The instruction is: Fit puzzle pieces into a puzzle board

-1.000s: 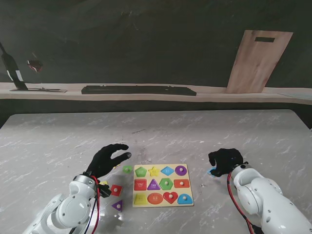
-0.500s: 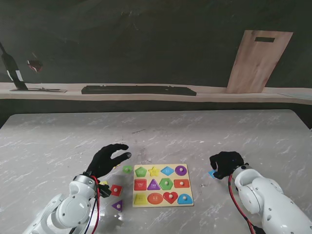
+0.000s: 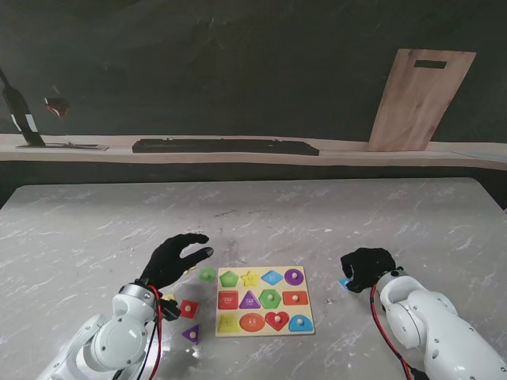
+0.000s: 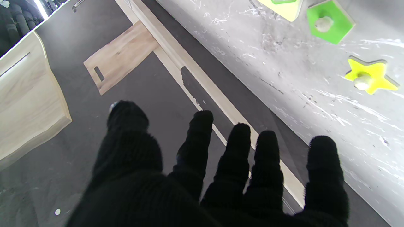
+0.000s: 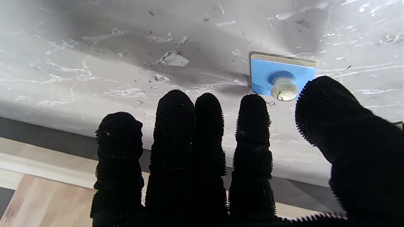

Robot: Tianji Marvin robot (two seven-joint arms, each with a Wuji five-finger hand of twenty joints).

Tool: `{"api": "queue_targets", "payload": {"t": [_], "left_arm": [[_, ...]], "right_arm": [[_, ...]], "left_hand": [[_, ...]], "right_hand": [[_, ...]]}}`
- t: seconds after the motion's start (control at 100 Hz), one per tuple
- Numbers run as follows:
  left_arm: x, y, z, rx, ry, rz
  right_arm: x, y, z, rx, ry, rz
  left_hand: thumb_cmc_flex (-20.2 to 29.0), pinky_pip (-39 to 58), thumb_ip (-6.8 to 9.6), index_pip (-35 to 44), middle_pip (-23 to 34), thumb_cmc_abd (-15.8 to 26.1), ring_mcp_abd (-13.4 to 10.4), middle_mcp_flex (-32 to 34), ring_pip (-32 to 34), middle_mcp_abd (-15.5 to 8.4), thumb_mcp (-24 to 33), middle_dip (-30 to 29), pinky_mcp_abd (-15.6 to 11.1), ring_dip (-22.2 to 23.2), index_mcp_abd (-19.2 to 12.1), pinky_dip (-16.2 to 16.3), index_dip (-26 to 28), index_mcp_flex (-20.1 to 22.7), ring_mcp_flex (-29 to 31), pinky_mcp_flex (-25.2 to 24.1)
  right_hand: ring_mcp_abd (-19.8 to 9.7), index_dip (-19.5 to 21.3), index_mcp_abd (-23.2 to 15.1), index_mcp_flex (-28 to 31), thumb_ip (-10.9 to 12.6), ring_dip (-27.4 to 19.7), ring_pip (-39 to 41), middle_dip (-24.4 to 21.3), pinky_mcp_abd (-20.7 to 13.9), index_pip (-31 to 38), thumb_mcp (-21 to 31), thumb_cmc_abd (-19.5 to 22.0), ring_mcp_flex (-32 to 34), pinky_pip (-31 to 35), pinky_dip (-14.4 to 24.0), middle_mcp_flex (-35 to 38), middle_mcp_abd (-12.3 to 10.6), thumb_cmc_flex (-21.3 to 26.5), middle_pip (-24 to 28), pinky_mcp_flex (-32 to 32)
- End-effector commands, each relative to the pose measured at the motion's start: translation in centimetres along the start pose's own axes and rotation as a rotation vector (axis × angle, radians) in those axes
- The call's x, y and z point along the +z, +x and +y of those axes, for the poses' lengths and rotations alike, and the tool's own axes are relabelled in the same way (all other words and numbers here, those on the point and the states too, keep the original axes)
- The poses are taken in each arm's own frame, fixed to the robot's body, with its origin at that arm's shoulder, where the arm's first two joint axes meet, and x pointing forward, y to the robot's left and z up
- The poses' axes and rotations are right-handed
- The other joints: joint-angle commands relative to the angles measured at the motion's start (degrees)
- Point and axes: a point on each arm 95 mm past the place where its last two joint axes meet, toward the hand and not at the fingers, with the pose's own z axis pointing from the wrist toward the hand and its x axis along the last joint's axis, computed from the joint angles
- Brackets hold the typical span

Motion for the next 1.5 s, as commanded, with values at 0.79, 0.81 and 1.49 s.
{"api": "queue_targets", "payload": {"t": [0.79,0.81,1.49], "left_arm": [[0.0,0.1,0.1,-0.004,0.001,0.001],[0.0,0.1,0.1,-0.004,0.001,0.001],[-0.3,0.0,-0.3,-0.004,0.021,0.011]], "right_arm": [[-0.2,0.9,-1.5,-0.011,-0.021,0.027],[-0.2,0.9,-1.3,-0.010,-0.033,0.031],[1.7,11.4,5.0,0.113,-0.314,0.332]], "left_hand": [[0.7,-0.3,1.28,-0.6,-0.4,1.7,0.4,-0.7,-0.3,-0.3,-0.6,-0.5,-10.0,0.2,-0.4,-0.5,-0.2,0.5,-0.3,-0.6],[0.7,-0.3,1.28,-0.6,-0.4,1.7,0.4,-0.7,-0.3,-0.2,-0.6,-0.5,-10.0,0.2,-0.4,-0.5,-0.2,0.4,-0.3,-0.6],[0.7,-0.3,1.29,-0.7,-0.5,1.7,0.5,-0.7,-0.3,-0.1,-0.6,-0.5,-10.0,0.2,-0.3,-0.5,-0.3,0.6,-0.3,-0.6]], "right_hand": [[-0.5,-8.0,-11.7,8.0,-5.5,0.6,1.9,-4.7,-0.5,12.2,1.5,1.0,6.1,1.7,0.0,10.6,-3.6,9.4,1.6,4.2],[-0.5,-8.0,-11.6,8.1,-5.5,0.6,1.9,-4.8,-0.5,12.2,1.6,1.0,6.1,1.7,0.0,10.6,-3.5,9.5,1.6,4.2],[-1.5,-8.2,-10.1,9.5,-4.9,2.6,6.4,-2.1,-0.1,11.7,2.1,-1.0,6.2,2.5,0.4,10.1,-1.7,9.9,6.6,3.6]]}}
